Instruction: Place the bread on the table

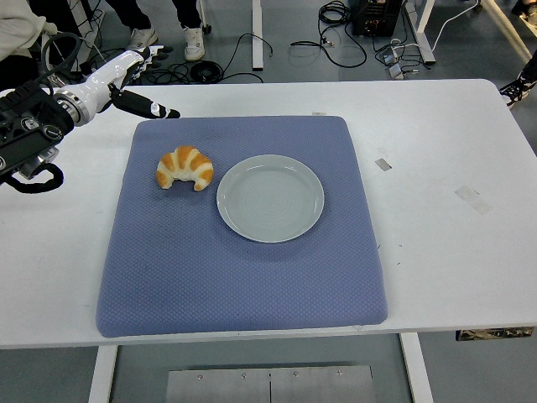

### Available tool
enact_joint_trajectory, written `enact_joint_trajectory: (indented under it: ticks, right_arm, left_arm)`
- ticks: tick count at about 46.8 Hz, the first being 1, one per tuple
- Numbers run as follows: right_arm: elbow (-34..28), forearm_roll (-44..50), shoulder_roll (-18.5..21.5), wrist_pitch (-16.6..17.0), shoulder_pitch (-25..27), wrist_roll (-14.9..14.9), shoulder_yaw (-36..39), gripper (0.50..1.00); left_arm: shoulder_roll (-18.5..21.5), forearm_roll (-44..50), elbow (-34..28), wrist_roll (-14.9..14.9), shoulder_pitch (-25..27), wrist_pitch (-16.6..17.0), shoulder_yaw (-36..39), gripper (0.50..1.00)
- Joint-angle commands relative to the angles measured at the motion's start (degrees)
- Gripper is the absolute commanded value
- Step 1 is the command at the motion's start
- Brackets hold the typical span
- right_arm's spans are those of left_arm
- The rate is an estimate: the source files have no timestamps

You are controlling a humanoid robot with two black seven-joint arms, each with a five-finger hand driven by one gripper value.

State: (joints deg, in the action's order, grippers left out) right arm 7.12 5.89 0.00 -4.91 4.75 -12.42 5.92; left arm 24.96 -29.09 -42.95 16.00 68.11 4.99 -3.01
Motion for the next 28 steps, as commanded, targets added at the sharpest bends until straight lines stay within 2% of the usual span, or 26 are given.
enact_joint_trajectory:
  ticks: [1, 6, 15, 28]
  right_arm:
    - [0.00, 0.00, 0.00, -0.01, 0.00, 0.03, 0.05, 1.000]
    - [0.00, 0.00, 0.00, -0.01, 0.00, 0.03, 0.05, 1.000]
    - [0.00, 0.00, 0.00, -0.01, 0.00, -0.06, 0.05, 1.000]
    - [0.00, 0.00, 0.00, -0.01, 0.00, 0.03, -0.04, 1.000]
  left_arm:
    - [-0.53, 3.86, 0.93, 0.17, -0.52, 0.72, -2.52, 0.981]
    - [-1.49, 8.35, 2.52, 0.25, -2.28, 0.72, -7.17, 0.981]
    - [-2.20, 10.20, 2.61, 0.43, -5.97, 0.72, -15.09, 0.983]
    - [-2.29, 14.76, 2.61, 0.34, -8.96, 0.37, -20.19, 0.981]
